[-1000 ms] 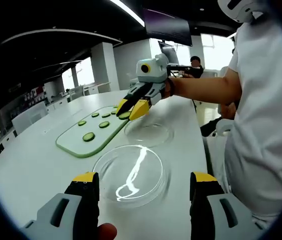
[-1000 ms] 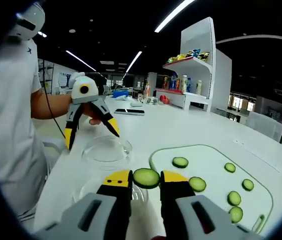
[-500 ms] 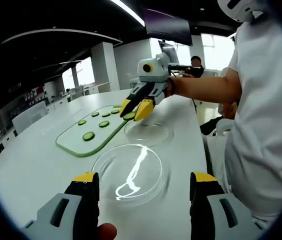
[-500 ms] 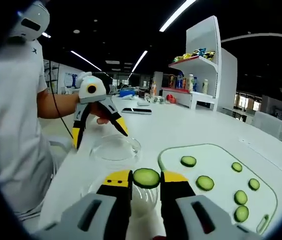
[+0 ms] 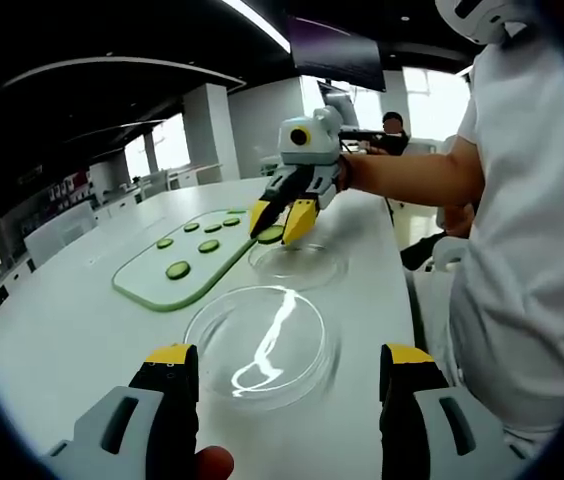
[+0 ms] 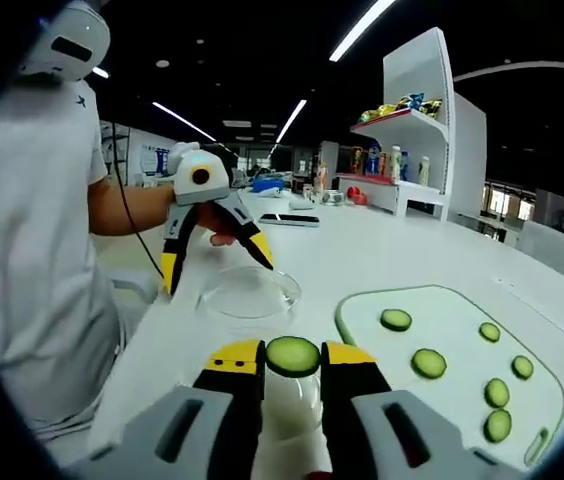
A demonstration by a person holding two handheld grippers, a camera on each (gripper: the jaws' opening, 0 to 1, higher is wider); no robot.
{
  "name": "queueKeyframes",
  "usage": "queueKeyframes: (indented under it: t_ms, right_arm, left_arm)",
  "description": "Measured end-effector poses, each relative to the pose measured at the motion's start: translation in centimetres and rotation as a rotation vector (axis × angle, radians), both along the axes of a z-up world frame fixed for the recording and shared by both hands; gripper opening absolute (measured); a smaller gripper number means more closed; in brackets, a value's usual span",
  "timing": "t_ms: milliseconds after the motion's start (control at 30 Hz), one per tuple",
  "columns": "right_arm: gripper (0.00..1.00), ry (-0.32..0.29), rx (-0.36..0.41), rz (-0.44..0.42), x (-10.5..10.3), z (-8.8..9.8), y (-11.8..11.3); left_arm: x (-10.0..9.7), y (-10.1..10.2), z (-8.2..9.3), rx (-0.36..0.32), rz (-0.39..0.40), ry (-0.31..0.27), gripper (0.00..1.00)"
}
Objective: Open the petri dish lid, add cucumber slices into the petri dish, and close the lid
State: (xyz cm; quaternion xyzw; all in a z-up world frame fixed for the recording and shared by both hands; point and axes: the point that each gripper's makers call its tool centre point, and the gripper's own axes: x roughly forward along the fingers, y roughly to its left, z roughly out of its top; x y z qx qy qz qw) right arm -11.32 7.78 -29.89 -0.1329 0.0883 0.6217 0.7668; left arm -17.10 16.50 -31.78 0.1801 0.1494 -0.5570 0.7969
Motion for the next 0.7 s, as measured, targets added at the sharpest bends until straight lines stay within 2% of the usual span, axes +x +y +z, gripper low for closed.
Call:
queueKeyframes:
  t_ms: [700]
  right_arm:
    - [0.22,0.025,-0.025,0.041,-1.1,-0.7,0.1]
  left_arm:
    - [0.2,0.2,0.3,-0.007,0.001,-0.009,0.73]
